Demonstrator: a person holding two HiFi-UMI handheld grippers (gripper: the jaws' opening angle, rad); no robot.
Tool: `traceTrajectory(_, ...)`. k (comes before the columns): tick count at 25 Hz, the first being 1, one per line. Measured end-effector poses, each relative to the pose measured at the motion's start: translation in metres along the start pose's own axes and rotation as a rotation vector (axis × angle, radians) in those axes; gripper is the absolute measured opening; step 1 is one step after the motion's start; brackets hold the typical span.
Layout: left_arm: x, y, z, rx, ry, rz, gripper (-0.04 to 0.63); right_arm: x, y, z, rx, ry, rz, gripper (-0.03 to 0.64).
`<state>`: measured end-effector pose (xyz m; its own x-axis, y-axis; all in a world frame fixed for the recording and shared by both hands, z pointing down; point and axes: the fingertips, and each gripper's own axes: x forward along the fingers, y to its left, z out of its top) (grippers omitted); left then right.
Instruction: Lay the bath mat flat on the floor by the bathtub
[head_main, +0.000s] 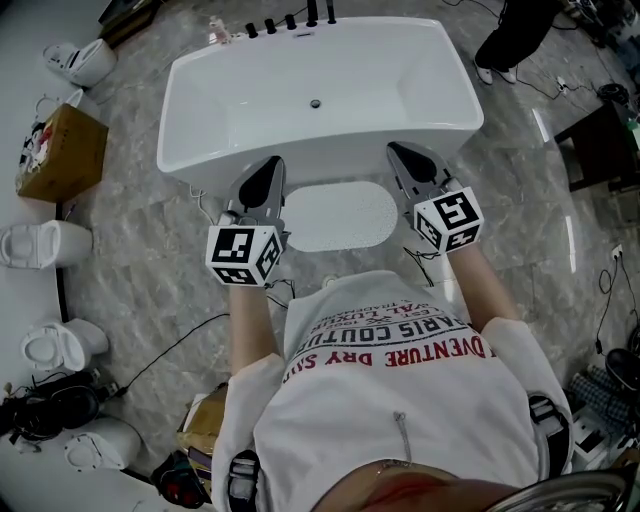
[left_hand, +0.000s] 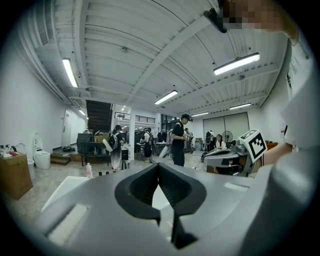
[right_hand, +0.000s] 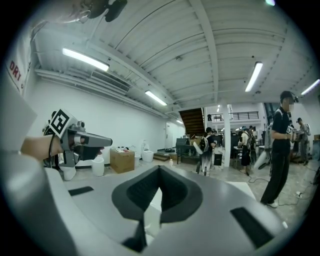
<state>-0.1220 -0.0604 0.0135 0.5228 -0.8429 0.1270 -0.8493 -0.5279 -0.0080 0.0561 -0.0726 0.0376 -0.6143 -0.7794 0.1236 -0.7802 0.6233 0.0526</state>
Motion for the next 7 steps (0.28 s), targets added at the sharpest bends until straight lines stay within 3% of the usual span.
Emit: traceTrajectory(7, 0.0061, 0.002, 0.0069, -0.001, -0.016, 0.021, 0.012, 0.0023, -0.0091, 0.0081, 0.0, -0.024, -0.008, 0.008)
